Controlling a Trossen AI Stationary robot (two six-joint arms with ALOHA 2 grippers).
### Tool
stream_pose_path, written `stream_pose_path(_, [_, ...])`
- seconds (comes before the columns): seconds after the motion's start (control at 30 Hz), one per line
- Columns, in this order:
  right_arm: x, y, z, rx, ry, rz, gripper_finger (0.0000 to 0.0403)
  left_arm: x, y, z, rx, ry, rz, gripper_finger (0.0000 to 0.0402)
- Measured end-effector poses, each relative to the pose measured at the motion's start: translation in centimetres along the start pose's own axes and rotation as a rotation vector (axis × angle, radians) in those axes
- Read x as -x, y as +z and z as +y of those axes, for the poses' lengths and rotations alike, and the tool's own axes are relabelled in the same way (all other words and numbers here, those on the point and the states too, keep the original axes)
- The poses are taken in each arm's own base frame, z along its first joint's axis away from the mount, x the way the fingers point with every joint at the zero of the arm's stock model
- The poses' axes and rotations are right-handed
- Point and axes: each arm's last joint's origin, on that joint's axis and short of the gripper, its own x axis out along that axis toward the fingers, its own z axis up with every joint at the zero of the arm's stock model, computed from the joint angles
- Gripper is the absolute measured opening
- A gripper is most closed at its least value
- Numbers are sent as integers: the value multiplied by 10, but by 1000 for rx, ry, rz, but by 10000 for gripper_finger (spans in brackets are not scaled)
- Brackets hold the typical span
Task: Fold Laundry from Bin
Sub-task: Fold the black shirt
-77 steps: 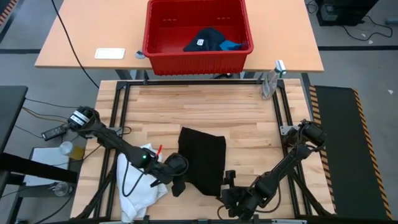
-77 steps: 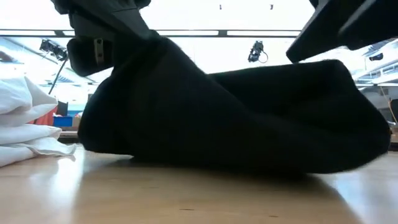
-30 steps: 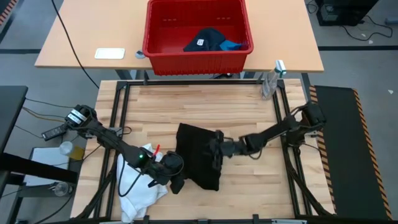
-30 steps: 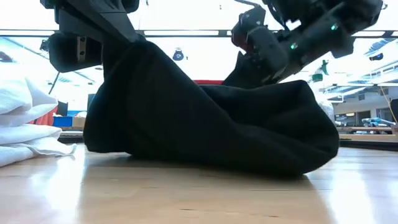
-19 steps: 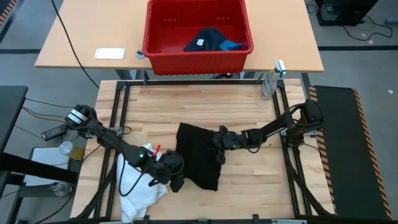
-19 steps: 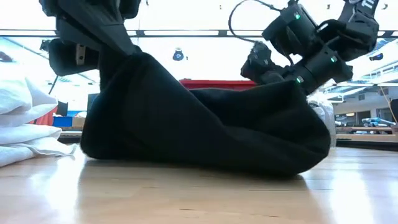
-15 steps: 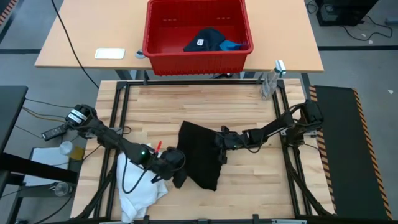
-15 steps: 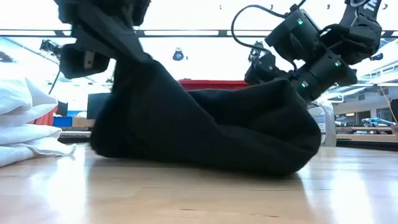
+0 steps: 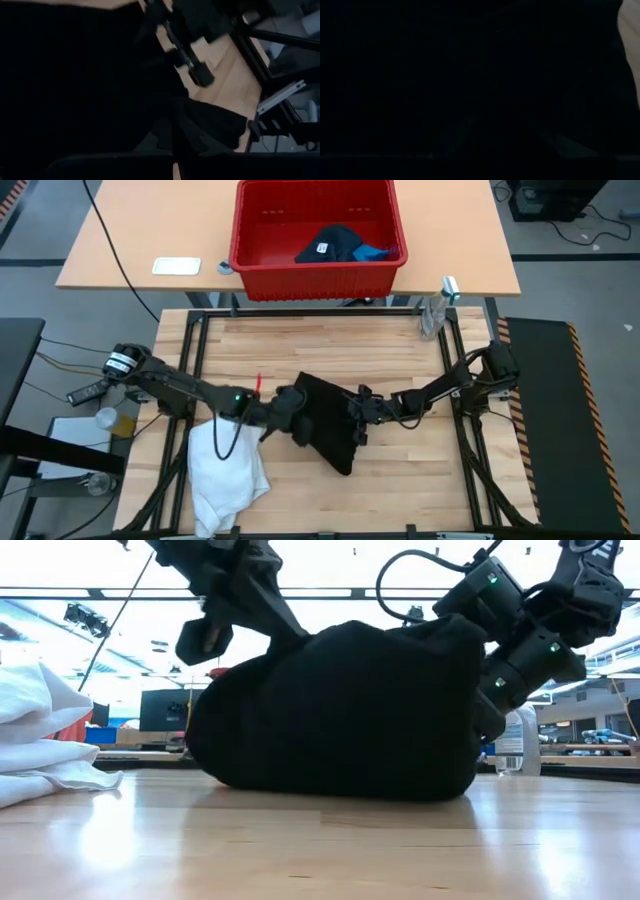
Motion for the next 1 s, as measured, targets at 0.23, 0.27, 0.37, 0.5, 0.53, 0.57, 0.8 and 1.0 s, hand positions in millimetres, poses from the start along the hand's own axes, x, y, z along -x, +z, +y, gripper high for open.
stream_pose_path(0.23, [-9, -5, 9, -19, 28, -21, 143, -4, 26, 14, -37, 17, -4, 2])
stream_pose_path(0.27, [-9, -6, 10, -16, 18, -23, 143, -5, 29, 16, -45, 19, 0, 2])
stream_pose_path(0.37, [-7, -6, 12, -14, 5, -27, 143, -7, 39, 27, -76, 56, 18, 2])
stream_pose_path(0.5, [-6, -7, 16, -20, 16, -27, 143, -8, 51, 43, -137, 109, 69, 2])
stream_pose_path(0.53, [-6, -8, 18, -24, 21, -27, 143, -9, 54, 46, -159, 117, 82, 2])
stream_pose_path(0.57, [-5, -8, 20, -28, 26, -28, 143, -9, 58, 50, -189, 119, 90, 2])
stream_pose_path(0.8, [-4, -10, 25, -46, 29, -31, 143, -9, 87, 75, -302, 132, 106, 2])
stream_pose_path(1.0, [-4, -9, 25, -59, 25, -44, 143, -11, 100, 90, -367, 115, 135, 2])
